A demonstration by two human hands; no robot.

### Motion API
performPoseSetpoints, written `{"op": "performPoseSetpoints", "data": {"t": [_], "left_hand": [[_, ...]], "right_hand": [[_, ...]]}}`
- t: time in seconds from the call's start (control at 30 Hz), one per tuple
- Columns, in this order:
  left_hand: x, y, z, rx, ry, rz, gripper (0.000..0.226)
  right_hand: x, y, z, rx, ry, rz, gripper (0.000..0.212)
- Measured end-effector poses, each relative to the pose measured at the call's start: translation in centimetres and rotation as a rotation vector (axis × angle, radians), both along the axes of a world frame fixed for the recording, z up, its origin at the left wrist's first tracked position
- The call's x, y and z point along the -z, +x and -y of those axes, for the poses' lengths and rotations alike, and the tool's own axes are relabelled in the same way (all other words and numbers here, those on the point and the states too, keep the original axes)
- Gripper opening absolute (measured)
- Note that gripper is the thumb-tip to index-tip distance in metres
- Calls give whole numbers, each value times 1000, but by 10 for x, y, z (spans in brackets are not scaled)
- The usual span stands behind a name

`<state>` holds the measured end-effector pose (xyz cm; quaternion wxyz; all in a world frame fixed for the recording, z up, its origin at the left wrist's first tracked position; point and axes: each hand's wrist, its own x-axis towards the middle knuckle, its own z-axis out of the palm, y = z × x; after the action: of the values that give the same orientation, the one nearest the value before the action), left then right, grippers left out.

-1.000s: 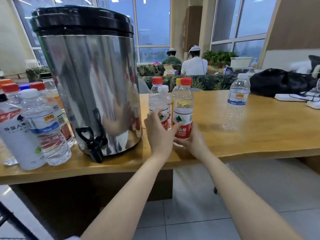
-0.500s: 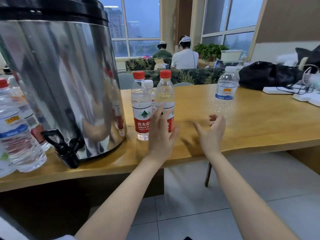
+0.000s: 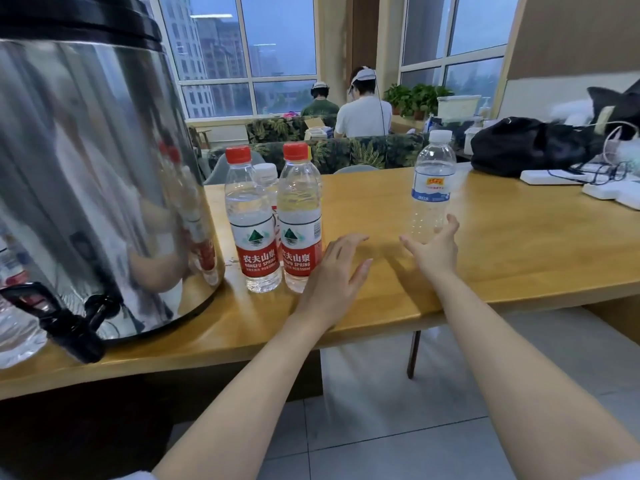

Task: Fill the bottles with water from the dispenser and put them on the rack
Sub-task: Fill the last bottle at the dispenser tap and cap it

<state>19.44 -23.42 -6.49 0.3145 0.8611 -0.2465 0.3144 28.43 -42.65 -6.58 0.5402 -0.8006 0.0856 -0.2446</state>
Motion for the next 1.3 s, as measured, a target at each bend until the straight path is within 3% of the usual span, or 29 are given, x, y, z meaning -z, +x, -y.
{"op": "performPoseSetpoints", "data": {"t": [0.17, 0.33, 0.43, 0.5, 0.6, 0.67, 0.73, 0.8, 0.87, 0.97, 1.07, 1.17, 1.3], "left_hand": [[-1, -6, -1, 1, -25, -59, 45], [-10, -40, 3, 46, -384, -295, 62], [-18, -74, 3, 117, -574, -417, 80], [-21, -100, -4, 138, -702, -411, 79], [-18, -142, -28, 101, -777, -318, 70], [-5, -168, -53, 56, -773, -298, 64], [11, -192, -81, -62, -708, -311, 63], [29, -214, -104, -191, -565, -326, 62], [40, -234, -120, -264, -426, -321, 58], [52, -244, -136, -450, -223, -247, 59], [60, -246, -154, -546, -81, -186, 67], [64, -250, -176, -375, -170, -307, 61], [61, -248, -197, 31, -460, -724, 54]], "right_hand": [[-5, -26, -9, -78, -93, -62, 75], [-9, -106, -39, -231, -48, -44, 72], [-9, -161, -63, -406, 10, -43, 57], [-7, -191, -78, -542, 48, -14, 58], [-9, -224, -89, -739, -187, -91, 62], [-18, -237, -93, -763, -293, -124, 41], [-31, -248, -102, -666, -233, -58, 7], [-47, -256, -119, -546, -164, 26, 47], [-64, -265, -141, -459, -442, 70, 65], [-67, -268, -176, -288, -950, 30, 76], [-55, -262, -200, -179, -1057, 90, 70], [-48, -260, -211, -237, -1041, 173, 51], [-45, -258, -217, -518, -1040, 351, 54]]}}
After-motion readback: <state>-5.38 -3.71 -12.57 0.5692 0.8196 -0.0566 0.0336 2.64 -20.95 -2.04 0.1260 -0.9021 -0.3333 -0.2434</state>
